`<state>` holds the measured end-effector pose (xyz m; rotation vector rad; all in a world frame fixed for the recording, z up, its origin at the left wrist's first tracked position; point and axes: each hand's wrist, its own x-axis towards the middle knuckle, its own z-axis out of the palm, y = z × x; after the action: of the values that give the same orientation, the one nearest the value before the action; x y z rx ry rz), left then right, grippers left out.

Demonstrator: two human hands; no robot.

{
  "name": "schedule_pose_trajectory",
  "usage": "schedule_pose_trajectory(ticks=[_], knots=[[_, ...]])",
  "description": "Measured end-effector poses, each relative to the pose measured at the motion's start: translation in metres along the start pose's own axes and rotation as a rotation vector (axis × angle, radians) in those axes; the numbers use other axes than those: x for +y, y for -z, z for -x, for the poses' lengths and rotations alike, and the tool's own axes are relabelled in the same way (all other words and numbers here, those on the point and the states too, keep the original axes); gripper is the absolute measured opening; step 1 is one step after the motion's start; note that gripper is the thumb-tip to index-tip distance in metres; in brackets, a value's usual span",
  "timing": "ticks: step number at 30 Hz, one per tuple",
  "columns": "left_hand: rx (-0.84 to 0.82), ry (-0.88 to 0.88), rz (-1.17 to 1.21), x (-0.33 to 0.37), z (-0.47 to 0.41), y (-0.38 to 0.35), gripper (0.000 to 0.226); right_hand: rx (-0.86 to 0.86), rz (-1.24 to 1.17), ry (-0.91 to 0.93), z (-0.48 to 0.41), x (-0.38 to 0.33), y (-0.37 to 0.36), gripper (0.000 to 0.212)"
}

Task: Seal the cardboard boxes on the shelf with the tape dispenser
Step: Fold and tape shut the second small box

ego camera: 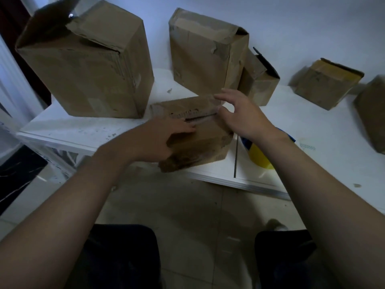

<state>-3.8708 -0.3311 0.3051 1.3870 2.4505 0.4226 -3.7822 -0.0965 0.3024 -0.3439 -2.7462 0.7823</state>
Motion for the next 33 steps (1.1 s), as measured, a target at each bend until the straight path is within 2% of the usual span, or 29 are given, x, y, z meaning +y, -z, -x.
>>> schedule_pose_trajectory(ticks=[5,8,10,12,15,17,20,23,27,30,33], knots=[[0.216,0.095,0.025,-0.032,0.007,0.008,0.084,-0.182,0.087,0.052,-0.003,0.005,-0.011,0.048],[0.476,0.125,-0.128,-0.027,0.006,0.002,0.056,-0.184,0.086,0.03,-0.003,0.007,-0.017,0.043],[0.595,0.185,-0.119,-0.012,0.006,0.0,0.035,-0.116,0.098,0.047,-0.001,0.005,-0.014,0.033],[0.556,0.164,-0.004,0.002,0.005,-0.004,0.023,-0.052,0.096,0.049,0.003,0.002,-0.009,0.024],[0.315,0.11,0.068,0.018,0.003,-0.013,0.065,-0.032,0.107,0.071,0.012,-0.004,-0.003,0.021],[0.212,0.079,0.041,0.023,0.0,-0.02,0.065,-0.035,0.128,0.101,0.019,-0.008,0.003,0.025],[0.241,-0.001,0.042,0.021,-0.007,-0.022,0.054,-0.061,0.169,0.105,0.029,-0.007,0.013,0.03],[0.277,-0.028,0.063,0.015,-0.015,-0.02,0.046,-0.092,0.222,0.125,0.039,-0.002,0.019,0.02],[0.308,-0.004,0.002,0.015,-0.026,-0.023,0.045,-0.138,0.268,0.118,0.047,0.01,0.02,0.048],[0.365,0.047,-0.048,0.021,-0.035,-0.026,0.044,-0.097,0.243,0.055,0.052,0.029,0.027,0.036],[0.414,0.13,-0.11,0.029,-0.044,-0.027,0.041,0.041,0.212,-0.074,0.055,0.062,0.039,0.031]])
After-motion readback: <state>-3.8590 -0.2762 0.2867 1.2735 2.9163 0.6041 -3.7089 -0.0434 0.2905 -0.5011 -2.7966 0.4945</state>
